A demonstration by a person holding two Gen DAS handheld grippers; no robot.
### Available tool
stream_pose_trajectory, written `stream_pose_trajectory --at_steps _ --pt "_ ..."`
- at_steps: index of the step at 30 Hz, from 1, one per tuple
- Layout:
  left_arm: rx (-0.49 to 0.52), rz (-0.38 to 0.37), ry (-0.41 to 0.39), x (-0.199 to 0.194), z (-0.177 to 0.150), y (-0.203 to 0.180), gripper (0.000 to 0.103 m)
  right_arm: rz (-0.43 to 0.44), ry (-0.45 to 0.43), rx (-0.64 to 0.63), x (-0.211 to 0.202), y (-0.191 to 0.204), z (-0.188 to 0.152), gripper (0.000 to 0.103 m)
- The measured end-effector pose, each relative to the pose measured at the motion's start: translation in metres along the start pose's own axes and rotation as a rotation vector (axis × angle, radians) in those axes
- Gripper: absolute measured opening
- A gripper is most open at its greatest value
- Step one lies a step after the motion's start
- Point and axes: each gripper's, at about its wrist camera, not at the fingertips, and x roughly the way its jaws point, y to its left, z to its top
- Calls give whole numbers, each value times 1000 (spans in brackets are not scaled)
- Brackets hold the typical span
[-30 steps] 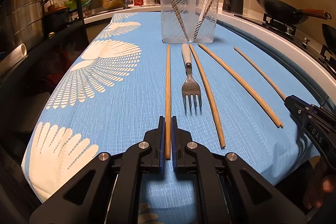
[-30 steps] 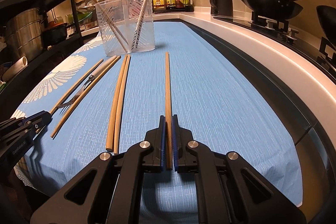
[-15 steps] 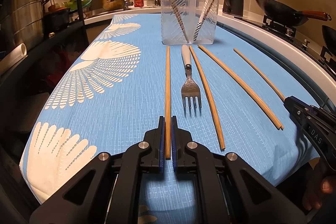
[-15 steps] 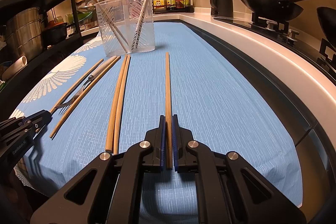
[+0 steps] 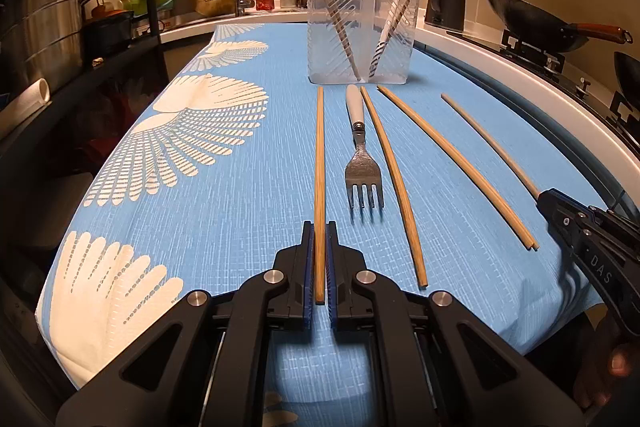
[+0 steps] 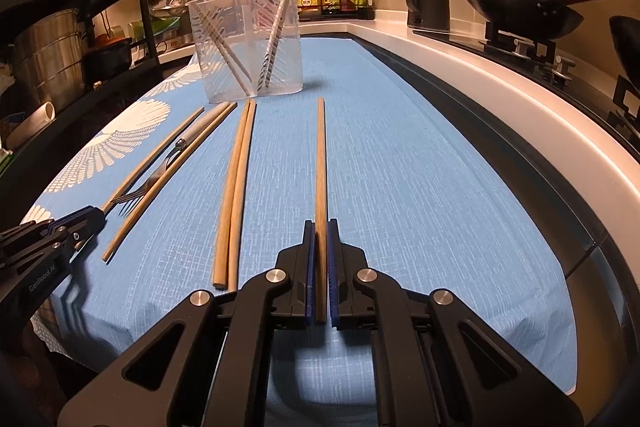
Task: Organize utensils
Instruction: 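Grasp a wooden chopstick with the left tool while the right tool grasps another, then lift both held chopsticks and carry them toward the clear container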
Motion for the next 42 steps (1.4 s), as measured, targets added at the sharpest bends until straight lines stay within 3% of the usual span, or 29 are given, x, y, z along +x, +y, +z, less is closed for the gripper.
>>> stream_pose_trajectory --at_steps 14,29,34,42 --pt "-5 -9 -9 -6 4 4 6 -5 2 -40 -20 12 1 6" --pt "35 70 -341 -74 31 6 6 -41 -190 -94 -87 14 41 6" --pt "58 71 -405 -89 39 2 6 -41 -249 -120 -103 20 55 6" --pt "67 39 -437 -106 63 3 6 -11 -283 -128 -115 22 76 6"
